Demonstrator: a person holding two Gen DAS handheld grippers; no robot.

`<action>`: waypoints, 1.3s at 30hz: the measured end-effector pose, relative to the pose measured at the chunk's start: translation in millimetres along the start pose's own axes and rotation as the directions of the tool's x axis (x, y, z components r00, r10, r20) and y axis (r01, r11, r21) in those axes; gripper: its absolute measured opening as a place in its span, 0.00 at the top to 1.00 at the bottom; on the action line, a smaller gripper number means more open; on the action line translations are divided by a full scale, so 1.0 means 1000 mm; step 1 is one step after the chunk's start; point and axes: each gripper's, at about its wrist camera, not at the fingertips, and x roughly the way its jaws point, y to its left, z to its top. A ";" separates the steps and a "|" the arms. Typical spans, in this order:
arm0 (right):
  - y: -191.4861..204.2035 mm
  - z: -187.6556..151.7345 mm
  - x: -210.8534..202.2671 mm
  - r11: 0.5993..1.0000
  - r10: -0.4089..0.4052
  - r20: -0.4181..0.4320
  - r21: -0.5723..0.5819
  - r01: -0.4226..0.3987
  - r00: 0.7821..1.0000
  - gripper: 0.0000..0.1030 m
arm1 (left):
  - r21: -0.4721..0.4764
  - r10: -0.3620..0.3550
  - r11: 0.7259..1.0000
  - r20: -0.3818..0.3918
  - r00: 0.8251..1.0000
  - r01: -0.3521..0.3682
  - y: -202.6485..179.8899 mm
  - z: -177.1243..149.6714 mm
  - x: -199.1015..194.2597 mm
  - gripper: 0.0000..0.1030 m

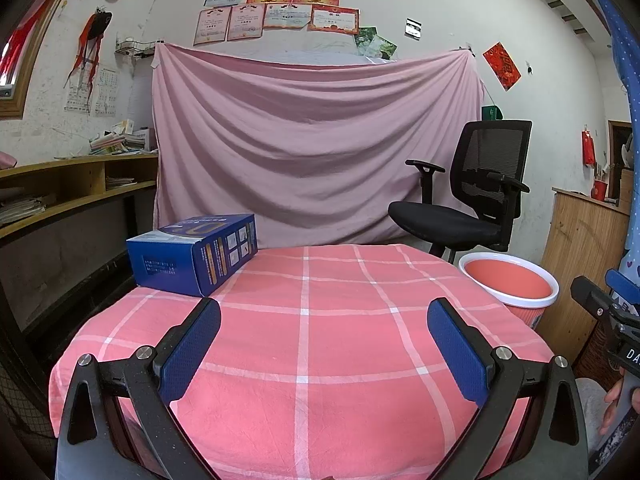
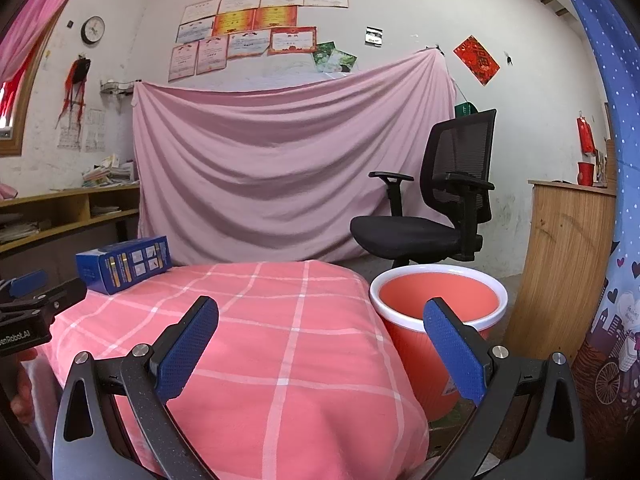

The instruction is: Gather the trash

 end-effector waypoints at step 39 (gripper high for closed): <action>0.003 -0.003 0.002 1.000 0.011 -0.014 0.002 -0.011 1.000 0.00 | -0.005 0.002 1.000 -0.003 1.000 -0.002 0.001 0.000 -0.002 0.02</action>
